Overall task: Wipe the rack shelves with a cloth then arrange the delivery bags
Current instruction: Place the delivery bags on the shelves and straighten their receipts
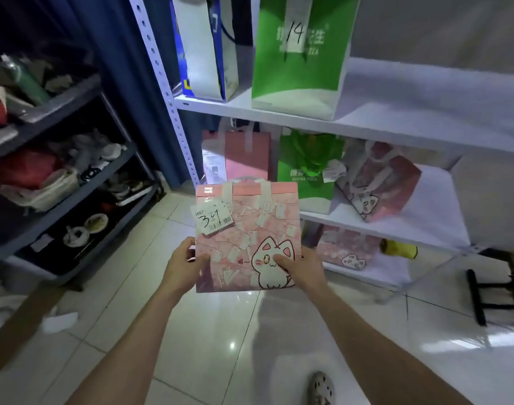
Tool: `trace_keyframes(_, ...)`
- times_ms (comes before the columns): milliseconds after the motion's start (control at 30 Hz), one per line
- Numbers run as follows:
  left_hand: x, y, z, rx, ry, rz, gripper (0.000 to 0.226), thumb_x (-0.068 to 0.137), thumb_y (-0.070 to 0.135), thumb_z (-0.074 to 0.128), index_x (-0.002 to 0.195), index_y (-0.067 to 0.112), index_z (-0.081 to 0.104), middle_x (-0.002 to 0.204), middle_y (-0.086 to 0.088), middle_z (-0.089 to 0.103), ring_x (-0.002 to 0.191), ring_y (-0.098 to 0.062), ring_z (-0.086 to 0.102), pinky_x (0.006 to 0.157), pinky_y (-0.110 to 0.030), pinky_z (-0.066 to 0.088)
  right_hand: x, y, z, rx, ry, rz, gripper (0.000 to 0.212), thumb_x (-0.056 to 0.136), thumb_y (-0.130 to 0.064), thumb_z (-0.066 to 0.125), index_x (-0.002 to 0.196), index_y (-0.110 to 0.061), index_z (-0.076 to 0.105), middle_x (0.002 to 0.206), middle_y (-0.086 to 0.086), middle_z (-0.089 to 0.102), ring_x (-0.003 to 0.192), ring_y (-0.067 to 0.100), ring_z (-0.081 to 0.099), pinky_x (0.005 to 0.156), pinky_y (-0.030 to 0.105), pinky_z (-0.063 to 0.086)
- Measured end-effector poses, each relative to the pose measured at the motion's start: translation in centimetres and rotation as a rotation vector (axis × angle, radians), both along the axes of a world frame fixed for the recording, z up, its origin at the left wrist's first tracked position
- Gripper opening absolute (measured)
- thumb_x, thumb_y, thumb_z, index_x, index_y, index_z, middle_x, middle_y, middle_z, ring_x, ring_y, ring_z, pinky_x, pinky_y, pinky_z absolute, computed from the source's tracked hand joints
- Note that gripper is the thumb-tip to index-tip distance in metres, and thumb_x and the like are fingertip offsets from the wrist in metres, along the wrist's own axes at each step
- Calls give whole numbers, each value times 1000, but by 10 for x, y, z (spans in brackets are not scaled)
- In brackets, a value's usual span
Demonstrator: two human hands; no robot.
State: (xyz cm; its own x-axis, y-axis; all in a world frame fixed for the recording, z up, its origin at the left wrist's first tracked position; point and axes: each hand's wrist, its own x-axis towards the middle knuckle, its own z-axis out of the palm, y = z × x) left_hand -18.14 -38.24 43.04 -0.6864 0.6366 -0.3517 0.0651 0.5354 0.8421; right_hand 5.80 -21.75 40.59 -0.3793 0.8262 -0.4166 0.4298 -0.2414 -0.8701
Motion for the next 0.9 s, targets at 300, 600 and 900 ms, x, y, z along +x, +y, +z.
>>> trace_keyframes(300,51,71,140,183,14,-251,30,100,7,67,124,25,62,116,3,77,99,-20,76,58,-25,57,82,23,142,220,69,-232,20,81,-31,89,88,-26,71,75,-18,76,66,0,73,59,22,59)
trace_keyframes(600,134,208,213,350,46,-446,50,95,2,74,137,16,50,125,-3,73,112,-24,73,94,-44,63,174,117,223,395,136,-376,29,81,-32,87,106,-28,72,94,-11,80,86,11,77,79,39,65)
trace_keyframes(900,176,328,257,377,8,-427,70,87,-6,77,143,25,48,129,2,71,112,-19,71,83,-34,65,206,233,257,411,180,-387,37,75,-34,89,108,-28,73,93,-15,80,87,11,77,79,40,65)
